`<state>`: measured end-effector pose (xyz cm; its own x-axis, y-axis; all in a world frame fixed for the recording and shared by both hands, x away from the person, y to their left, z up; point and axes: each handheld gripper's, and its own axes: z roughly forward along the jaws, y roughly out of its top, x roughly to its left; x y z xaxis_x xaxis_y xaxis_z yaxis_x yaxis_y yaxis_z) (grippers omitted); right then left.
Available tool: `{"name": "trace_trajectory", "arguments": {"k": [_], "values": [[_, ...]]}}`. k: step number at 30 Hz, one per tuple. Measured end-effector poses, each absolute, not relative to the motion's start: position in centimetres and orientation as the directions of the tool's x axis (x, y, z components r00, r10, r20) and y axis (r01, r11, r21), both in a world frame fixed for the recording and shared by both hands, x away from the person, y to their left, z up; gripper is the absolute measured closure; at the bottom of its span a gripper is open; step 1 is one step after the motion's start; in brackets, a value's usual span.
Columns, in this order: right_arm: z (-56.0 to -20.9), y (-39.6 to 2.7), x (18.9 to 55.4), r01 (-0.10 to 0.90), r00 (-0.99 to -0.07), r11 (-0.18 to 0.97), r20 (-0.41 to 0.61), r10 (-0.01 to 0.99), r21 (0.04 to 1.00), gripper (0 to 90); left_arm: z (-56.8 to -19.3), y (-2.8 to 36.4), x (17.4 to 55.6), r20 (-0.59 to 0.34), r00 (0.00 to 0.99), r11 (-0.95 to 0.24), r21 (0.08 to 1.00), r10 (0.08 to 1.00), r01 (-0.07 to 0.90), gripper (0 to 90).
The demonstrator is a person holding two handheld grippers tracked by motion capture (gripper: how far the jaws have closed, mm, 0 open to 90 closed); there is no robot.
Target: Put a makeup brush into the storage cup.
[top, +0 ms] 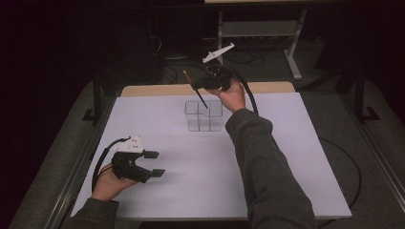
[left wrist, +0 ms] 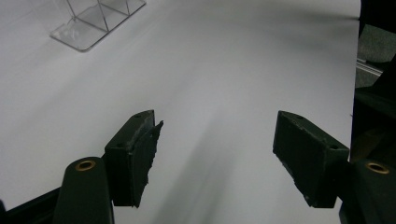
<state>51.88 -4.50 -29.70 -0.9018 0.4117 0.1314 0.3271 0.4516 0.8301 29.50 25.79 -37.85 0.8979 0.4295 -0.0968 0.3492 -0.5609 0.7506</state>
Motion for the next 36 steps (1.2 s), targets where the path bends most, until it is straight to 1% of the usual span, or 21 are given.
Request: {"name": "trace_trajectory", "arguments": {"k": [9, 11, 19, 20, 36], "values": [[-30.0, -4.6, 52.1, 0.326, -0.899, 0.452, 0.123, 0.421, 0.83, 82.8, -38.0, 25.7, 29.5, -0.104, 0.896, -0.555, 0.752, 0.432, 0.355, 29.8], [-30.0, -4.6, 52.0, 0.345, -0.891, 0.441, 0.141, 0.432, 0.828, 82.8, -38.0, 25.7, 29.5, -0.103, 0.896, -0.556, 0.752, 0.431, 0.354, 29.7], [-30.7, -4.8, 52.2, 0.353, -0.885, 0.428, 0.149, 0.441, 0.832, 82.8, -38.0, 25.8, 29.5, -0.108, 0.896, -0.554, 0.752, 0.432, 0.357, 29.6], [-30.7, -4.8, 52.2, 0.357, -0.884, 0.424, 0.154, 0.441, 0.832, 82.8, -38.0, 25.8, 29.5, -0.099, 0.9, -0.559, 0.753, 0.424, 0.346, 29.6], [-31.5, -5.0, 52.2, 0.356, -0.879, 0.409, 0.153, 0.452, 0.84, 82.8, -38.1, 25.8, 29.5, -0.107, 0.897, -0.554, 0.753, 0.429, 0.355, 29.6]]}}
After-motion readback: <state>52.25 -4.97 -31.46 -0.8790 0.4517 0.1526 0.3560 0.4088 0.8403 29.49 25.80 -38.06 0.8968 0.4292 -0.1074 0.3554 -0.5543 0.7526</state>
